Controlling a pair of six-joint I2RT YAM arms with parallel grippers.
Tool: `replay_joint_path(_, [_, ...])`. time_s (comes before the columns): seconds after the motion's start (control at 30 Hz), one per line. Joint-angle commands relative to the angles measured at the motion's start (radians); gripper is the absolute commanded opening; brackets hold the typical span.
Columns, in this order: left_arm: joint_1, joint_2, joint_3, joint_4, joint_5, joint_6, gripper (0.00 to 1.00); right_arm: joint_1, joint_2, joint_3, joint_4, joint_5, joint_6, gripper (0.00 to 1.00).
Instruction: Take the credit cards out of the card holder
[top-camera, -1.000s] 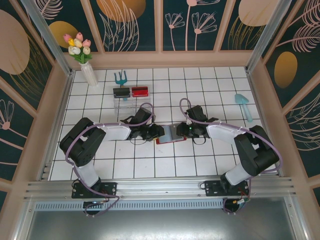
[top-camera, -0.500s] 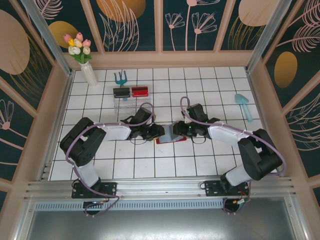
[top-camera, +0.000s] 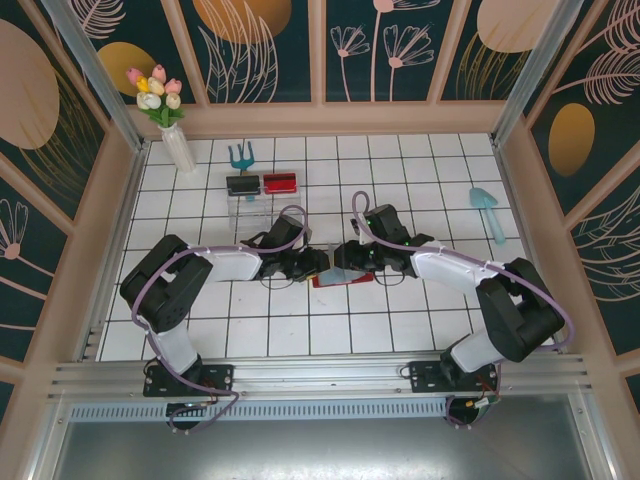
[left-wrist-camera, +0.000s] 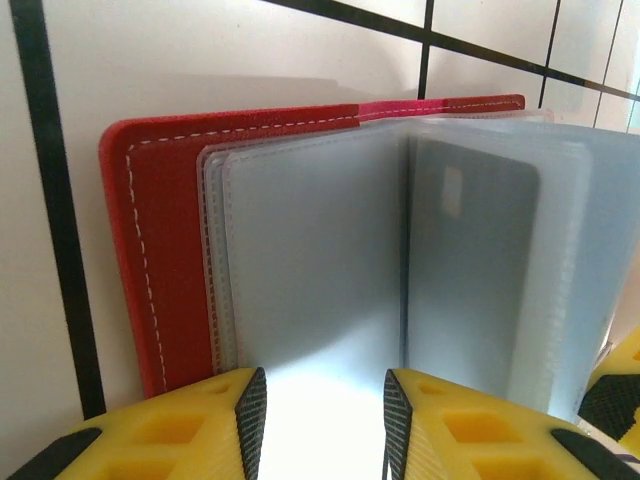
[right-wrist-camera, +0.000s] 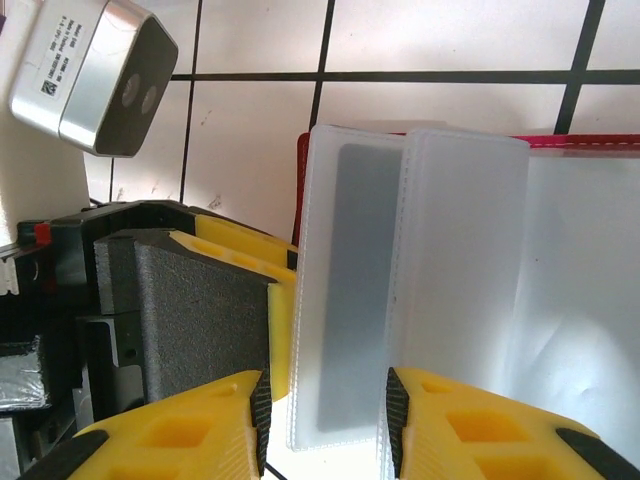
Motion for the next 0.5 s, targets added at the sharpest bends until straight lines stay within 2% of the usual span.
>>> replay_joint_path(0.0, [0.003,0.006,-0.014,-0.004,-0.008,-0.004,0.40,-0.003,-0.004,0.019,-0.006,0.035,0.011,0.38])
replay_joint_path(0.1, [0.003,0.002,-0.013,-0.008,-0.013,-0.003,0.40,-0.011,-0.012,0.024,-0.055,0.150,0.021,0.38])
replay_joint_path(0.2, [0.003,0.008,-0.011,-0.005,-0.008,-0.002,0.40,-0.019,-0.022,0.029,-0.093,0.209,0.002,0.37])
replay_joint_path(0.47, [0.003,0.014,-0.008,-0.001,-0.004,-0.002,0.40,0.031,-0.044,0.071,-0.075,0.176,-0.032,0.43])
